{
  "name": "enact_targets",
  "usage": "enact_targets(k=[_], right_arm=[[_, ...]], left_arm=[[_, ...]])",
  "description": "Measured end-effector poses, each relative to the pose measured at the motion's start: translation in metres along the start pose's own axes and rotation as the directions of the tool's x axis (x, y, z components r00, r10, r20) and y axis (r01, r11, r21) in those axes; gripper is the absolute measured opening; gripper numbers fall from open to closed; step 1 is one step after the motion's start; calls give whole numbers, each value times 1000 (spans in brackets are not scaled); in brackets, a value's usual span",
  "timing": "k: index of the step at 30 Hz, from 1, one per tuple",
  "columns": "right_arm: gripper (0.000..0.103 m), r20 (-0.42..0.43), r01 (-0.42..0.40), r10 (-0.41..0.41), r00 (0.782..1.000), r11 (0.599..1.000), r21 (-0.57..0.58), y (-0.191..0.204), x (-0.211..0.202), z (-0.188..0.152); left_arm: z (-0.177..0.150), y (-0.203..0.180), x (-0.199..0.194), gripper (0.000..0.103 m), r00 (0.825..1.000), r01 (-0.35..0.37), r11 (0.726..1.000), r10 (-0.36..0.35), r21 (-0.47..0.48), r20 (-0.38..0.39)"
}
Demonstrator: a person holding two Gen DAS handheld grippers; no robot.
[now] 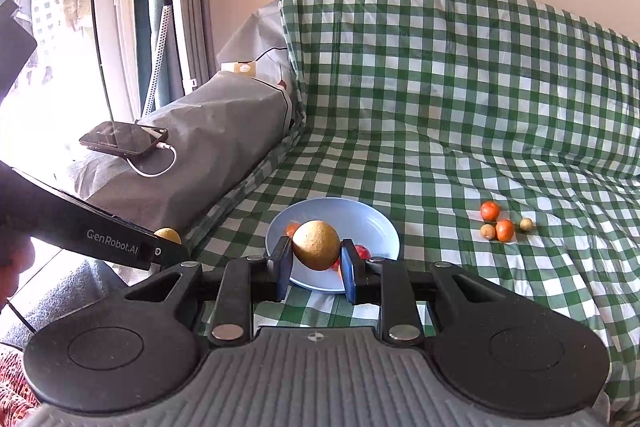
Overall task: Organize fruits
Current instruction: 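Carry both tan fruits over the blue plate with both grippers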
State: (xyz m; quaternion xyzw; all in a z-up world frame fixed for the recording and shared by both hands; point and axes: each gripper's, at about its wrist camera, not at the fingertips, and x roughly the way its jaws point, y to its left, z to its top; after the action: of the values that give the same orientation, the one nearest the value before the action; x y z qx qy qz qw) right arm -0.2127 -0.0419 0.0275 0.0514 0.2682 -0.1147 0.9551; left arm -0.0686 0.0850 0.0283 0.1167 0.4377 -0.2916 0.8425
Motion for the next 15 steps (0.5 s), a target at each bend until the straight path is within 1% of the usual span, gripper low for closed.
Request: enact_targets(k=[9, 15], right_arm=[[27, -25, -10, 10, 1000, 1000, 1, -8, 9, 0], [27, -43, 1, 0, 999, 1000, 23, -17, 23, 1]], left_arm=[[9, 5, 9, 27, 1000, -11, 1000, 11, -19, -18], [27, 8, 18, 27, 1000, -26, 999, 26, -24, -7]])
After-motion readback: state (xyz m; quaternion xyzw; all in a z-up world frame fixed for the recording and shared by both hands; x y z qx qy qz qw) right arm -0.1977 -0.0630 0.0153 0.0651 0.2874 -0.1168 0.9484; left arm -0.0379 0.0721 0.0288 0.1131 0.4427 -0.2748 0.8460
